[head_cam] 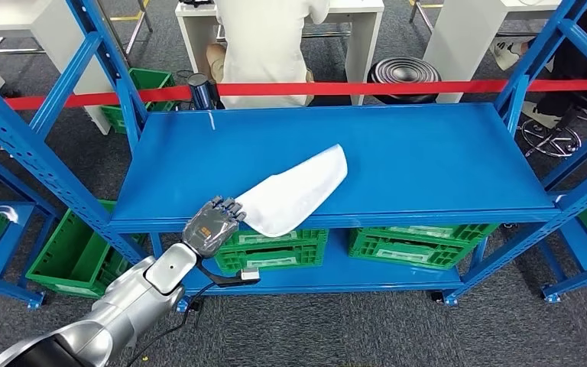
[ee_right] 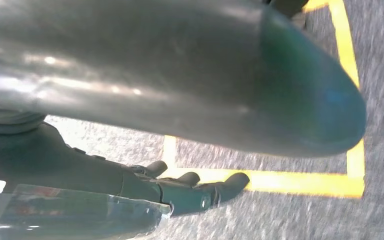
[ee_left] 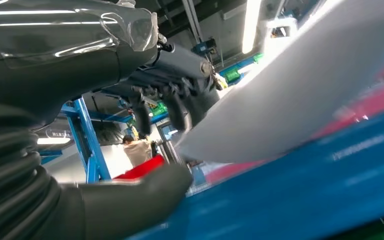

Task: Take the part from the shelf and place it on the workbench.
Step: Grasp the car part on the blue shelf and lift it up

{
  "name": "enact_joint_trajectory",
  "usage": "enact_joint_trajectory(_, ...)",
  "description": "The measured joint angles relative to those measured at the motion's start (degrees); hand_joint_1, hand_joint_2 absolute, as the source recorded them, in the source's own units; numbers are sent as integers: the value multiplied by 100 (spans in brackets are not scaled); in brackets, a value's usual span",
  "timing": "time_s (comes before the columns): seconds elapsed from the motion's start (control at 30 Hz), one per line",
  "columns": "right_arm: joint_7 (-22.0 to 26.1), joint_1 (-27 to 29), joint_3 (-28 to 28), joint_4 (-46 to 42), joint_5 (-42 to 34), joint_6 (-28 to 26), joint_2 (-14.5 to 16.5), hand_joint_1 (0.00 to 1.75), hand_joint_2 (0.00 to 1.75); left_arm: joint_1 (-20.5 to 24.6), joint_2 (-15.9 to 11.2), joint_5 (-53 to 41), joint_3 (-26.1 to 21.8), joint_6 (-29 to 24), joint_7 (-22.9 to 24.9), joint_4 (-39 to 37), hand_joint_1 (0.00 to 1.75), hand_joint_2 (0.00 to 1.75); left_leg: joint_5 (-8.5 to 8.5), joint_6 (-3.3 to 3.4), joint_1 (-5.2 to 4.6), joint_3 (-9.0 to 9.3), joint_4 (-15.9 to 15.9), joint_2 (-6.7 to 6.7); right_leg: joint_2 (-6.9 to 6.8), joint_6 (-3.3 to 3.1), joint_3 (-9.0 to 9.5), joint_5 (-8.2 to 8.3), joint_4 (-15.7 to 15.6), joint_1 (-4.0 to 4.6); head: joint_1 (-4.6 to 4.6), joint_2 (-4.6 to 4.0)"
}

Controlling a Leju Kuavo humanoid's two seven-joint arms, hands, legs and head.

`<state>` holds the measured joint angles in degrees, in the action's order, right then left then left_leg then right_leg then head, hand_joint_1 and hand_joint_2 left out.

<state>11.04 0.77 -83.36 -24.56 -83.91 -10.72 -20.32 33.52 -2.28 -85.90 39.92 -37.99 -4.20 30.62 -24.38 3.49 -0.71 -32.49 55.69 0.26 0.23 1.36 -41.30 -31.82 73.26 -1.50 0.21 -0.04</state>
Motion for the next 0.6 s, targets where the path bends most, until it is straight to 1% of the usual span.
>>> enact_joint_trajectory(0.03, -4, 27, -3, -90, -4, -28, -67, 0, 0, -19, -8, 1, 5, 1, -24, -14, 175, 175, -4, -4, 3, -3, 8, -2, -1, 46, -17, 27, 30, -10, 1, 0)
enact_joint_trajectory(0.07, -8, 50, -6, -171, -12, -54, -135, 0, 0, -36, -13, 3, 10, 1, -43, -23, 175, 175, -13, -18, 9, -4, 26, -7, -5, 111, 83, 136, -175, -26, 5, 0)
enact_joint_trajectory(0.1, -9, 67, -8, -243, -16, -74, -197, 0, 0, -48, -19, 6, 12, 1, -54, -27, 175, 175, -31, -42, 16, -10, 60, -13, -16, 181, 270, 288, -548, -51, 5, 0)
enact_joint_trajectory(0.13, -9, 76, -13, -333, -22, -96, -243, 0, 0, -52, -28, 9, 13, 0, -67, -27, 175, 175, -63, -78, 10, -30, 115, -20, -26, 225, 461, 406, -921, -69, 10, 0)
enact_joint_trajectory(0.17, -8, 83, -16, -406, -34, -116, -297, 0, 0, -51, -37, 13, 13, 0, -79, -26, 175, 175, -100, -115, 0, -53, 177, -26, -22, 224, 610, 490, -1207, -86, 9, 0)
enact_joint_trajectory(0.2, -6, 87, -19, -492, -43, -136, -332, 0, 0, -53, -47, 14, 13, 0, -92, -25, 175, 175, -130, -144, -13, -74, 225, -29, -17, 191, 692, 520, -1358, -90, 1, 0)
enact_joint_trajectory(0.23, -2, 89, -23, -571, -54, -156, -368, 0, 0, -60, -56, 15, 14, 0, -104, -23, 175, 175, -148, -163, -25, -91, 255, -32, -6, 140, 710, 510, -1387, -81, -7, 0)
enact_joint_trajectory(0.27, 5, 94, -26, -636, -66, -174, -411, 0, 0, -71, -63, 17, 15, 1, -109, -22, 175, 175, -155, -172, -17, -95, 266, -34, 5, 88, 715, 519, -1389, -81, -20, 0)
enact_joint_trajectory(0.3, 14, 97, -30, -706, -74, -188, -436, 0, 0, -82, -71, 19, 16, 1, -112, -20, 175, 175, -170, -189, -3, -98, 282, -36, 3, 56, 720, 524, -1391, -82, -25, 0)
enact_joint_trajectory(0.33, 24, 101, -35, -763, -82, -199, -474, 0, 0, -89, -77, 24, 19, 0, -113, -19, 175, 175, -226, -214, 14, -121, 351, -36, 2, 28, 725, 531, -1394, -88, -27, 0)
enact_joint_trajectory(0.37, 35, 104, -43, -819, -89, -211, -509, 0, 0, -95, -86, 35, 22, -1, -114, -18, 175, 175, -339, -248, 32, -183, 508, -35, 2, 0, 729, 539, -1399, -97, -28, 0)
enact_joint_trajectory(0.4, 45, 108, -54, -873, -93, -227, -540, 0, 0, -104, -95, 49, 26, -1, -114, -15, 175, 175, -509, -286, 47, -297, 781, -33, 2, -17, 728, 543, -1401, -99, -29, 0)
enact_joint_trajectory(0.47, 57, 117, -80, -967, -101, -270, -604, 0, 0, -142, -108, 85, 33, -1, -121, -12, 175, 175, -878, -338, 73, -628, 1522, -31, 3, -38, 719, 548, -1399, -85, -31, 0)
enact_joint_trajectory(0.5, 60, 120, -95, -1009, -104, -288, -626, 0, 0, -168, -112, 102, 38, 0, -128, -8, 175, 175, -969, -343, 83, -754, 1800, -32, 4, -43, 715, 550, -1398, -75, -31, 0)
enact_joint_trajectory(0.53, 63, 123, -109, -1045, -107, -299, -646, 0, 0, -191, -115, 115, 43, -1, -136, -2, 175, 175, -955, -331, 87, -792, 1887, -32, 5, -46, 714, 551, -1398, -62, -31, 0)
enact_joint_trajectory(0.57, 67, 124, -123, -1077, -109, -304, -662, 0, 0, -205, -119, 128, 49, -1, -145, 6, 175, 175, -839, -299, 83, -721, 1750, -33, 6, -46, 717, 552, -1399, -47, -32, 0)
enact_joint_trajectory(0.6, 72, 122, -137, -1107, -116, -309, -675, 0, 0, -213, -122, 144, 56, -1, -156, 21, 175, 175, -653, -241, 71, -546, 1415, -35, 7, -45, 724, 553, -1401, -31, -32, 0)
